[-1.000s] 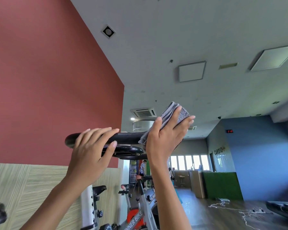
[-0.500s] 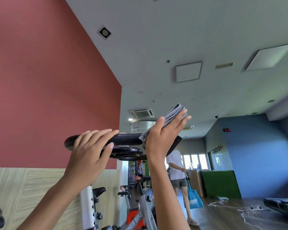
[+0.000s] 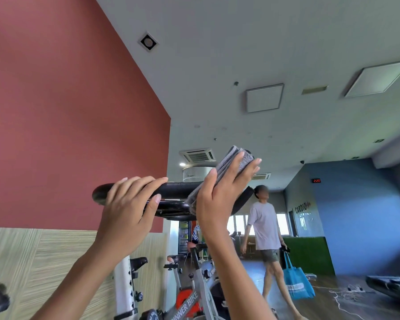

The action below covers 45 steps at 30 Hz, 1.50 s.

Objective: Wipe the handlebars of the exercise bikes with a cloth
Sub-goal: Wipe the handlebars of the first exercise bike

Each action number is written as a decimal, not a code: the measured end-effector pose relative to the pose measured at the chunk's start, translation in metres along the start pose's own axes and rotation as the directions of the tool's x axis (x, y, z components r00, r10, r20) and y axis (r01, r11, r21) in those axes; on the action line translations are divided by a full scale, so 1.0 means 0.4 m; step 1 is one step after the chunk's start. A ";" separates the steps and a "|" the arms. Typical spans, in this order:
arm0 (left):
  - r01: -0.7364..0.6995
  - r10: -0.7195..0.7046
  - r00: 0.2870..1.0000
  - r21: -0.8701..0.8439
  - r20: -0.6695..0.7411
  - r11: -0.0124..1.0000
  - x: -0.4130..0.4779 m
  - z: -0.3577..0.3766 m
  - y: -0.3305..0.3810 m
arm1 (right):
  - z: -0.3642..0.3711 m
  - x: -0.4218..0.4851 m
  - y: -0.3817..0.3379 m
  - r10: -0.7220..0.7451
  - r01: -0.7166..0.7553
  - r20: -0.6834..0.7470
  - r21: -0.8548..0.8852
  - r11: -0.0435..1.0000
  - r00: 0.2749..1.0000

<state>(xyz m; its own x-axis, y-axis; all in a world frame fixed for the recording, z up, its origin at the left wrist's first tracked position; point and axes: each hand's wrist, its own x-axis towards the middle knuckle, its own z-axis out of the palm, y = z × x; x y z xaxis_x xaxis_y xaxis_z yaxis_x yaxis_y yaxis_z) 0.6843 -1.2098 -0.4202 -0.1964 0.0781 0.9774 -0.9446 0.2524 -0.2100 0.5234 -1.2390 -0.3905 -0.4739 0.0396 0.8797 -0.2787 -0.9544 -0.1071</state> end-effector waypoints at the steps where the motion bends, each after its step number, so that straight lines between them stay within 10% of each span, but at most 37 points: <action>1: -0.002 0.002 1.000 -0.001 -0.001 1.000 0.000 0.000 0.001 | -0.008 0.009 0.010 -0.018 0.018 0.016 -0.006 1.000 1.000; 28: 0.027 -0.027 1.000 0.011 0.005 1.000 0.004 0.002 0.012 | -0.039 0.138 -0.013 0.197 -0.196 -0.034 0.044 0.980 0.980; 37: 0.067 -0.065 0.996 -0.027 0.054 0.997 0.008 -0.016 0.011 | -0.092 0.102 0.051 -0.339 0.426 0.263 -0.450 0.785 0.903; 45: 0.093 -0.082 0.990 -0.096 0.112 0.991 0.030 -0.043 0.009 | -0.109 0.107 0.007 -0.493 0.797 0.633 -0.398 0.453 0.597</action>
<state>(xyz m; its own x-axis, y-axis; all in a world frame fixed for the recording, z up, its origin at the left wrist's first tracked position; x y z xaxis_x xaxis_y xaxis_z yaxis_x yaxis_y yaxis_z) 0.6831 -1.1912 -0.4095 -0.1462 -0.0516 0.9879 -0.9293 0.3495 -0.1193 0.4660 -1.2271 -0.3733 0.3836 0.3072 0.8709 -0.8368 -0.2833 0.4685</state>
